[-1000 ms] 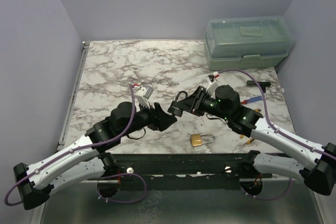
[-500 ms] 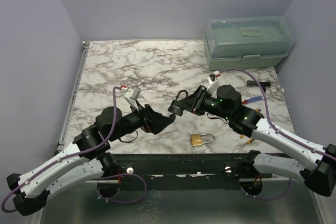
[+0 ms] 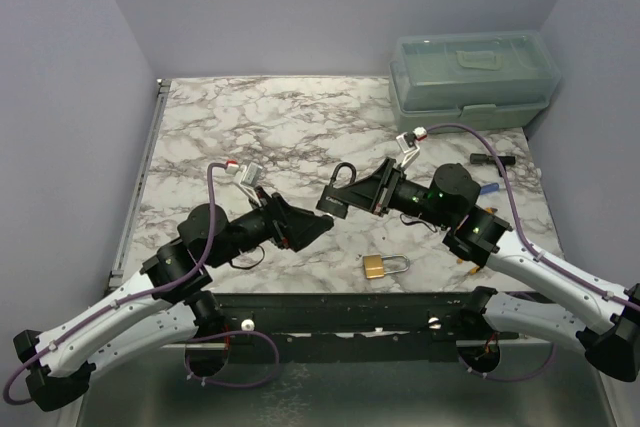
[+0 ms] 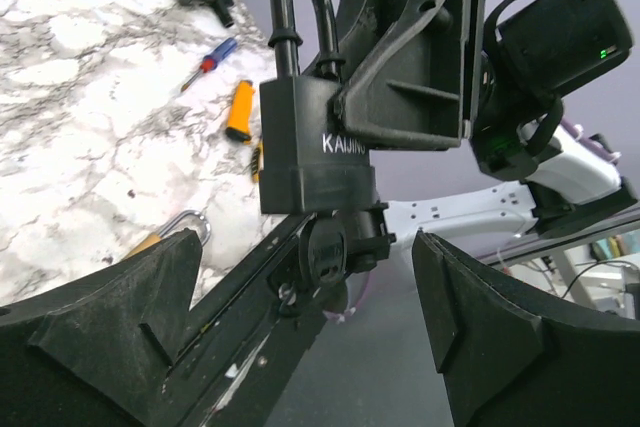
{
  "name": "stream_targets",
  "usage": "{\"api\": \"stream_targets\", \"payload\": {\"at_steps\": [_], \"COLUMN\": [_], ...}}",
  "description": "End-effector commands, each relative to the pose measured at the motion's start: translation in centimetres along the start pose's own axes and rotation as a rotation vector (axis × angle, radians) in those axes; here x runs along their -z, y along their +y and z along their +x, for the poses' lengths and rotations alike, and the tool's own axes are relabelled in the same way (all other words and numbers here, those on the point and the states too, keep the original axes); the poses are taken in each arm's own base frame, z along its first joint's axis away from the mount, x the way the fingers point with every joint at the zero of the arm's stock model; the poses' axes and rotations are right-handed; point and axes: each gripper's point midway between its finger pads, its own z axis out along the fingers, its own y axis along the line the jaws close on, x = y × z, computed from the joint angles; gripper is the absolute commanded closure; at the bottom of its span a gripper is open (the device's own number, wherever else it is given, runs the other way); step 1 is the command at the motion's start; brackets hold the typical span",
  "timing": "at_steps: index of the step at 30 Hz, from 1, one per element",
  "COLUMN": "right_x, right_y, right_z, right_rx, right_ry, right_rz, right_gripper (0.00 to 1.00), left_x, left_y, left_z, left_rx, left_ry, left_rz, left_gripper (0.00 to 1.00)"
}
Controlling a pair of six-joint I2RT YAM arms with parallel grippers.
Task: Unlock with the key
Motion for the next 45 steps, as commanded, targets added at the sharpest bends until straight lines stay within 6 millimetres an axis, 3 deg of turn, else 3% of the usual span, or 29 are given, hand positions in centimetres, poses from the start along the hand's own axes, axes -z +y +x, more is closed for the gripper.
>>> {"api": "stream_targets", "payload": {"at_steps": [1,7,11,16,20,21,23,27,30,39,43,45], "right_x": [0.8,0.8,0.9,1.1,1.1,1.0,0.9,0.7,0.6,-0.2,-0.8,-1.0], "right_y": [4.2,4.9,5.0,5.1,4.9,4.8,4.2,3.2,3.1,0.7,0.0,-0.1], "right_z": [-0.1,0.8,1.2,1.5,1.6,1.5,1.2,0.5,-0.2,-0.7,-0.5,-0.5], "right_rx": [0.054,0.056,0.055,0.057,0.056,0.053,0.046,0.061,0.075,0.053,0.035,0.027], "right_ry": [0.015,0.061,0.082,0.095,0.1,0.095,0.081,0.056,0.035,0.014,0.026,0.028], "right_rz": [-0.178,-0.234,-0.253,-0.266,-0.26,-0.249,-0.204,-0.113,-0.072,0.048,0.077,0.08], "right_gripper": [1.0,1.0,1.0,1.0,1.0,1.0,0.96,0.5,0.28,0.23,0.27,0.37], "left_x": [-0.6,-1.9,-2.6,-2.7,-2.5,-2.4,-2.3,-1.7,-1.2,-1.5,-2.1,-2.3], "left_y": [-1.5,-2.4,-2.8,-2.8,-2.5,-2.4,-2.0,-1.2,-0.6,-0.2,-0.2,0.0], "left_z": [-0.5,-0.8,-0.6,-0.5,-0.6,-0.5,-0.4,-0.1,0.0,0.6,0.7,0.7], "left_rx": [0.034,0.058,0.077,0.093,0.104,0.104,0.104,0.086,0.065,-0.01,-0.036,-0.045], "left_ry": [-0.032,-0.038,-0.021,-0.024,-0.036,-0.035,-0.033,-0.029,-0.026,0.034,0.058,0.062], "left_rz": [0.087,0.129,0.151,0.158,0.151,0.143,0.129,0.09,0.061,0.022,0.013,0.006], "left_gripper": [0.09,0.17,0.32,0.59,0.98,1.0,1.0,1.0,1.0,1.0,1.0,1.0]}}
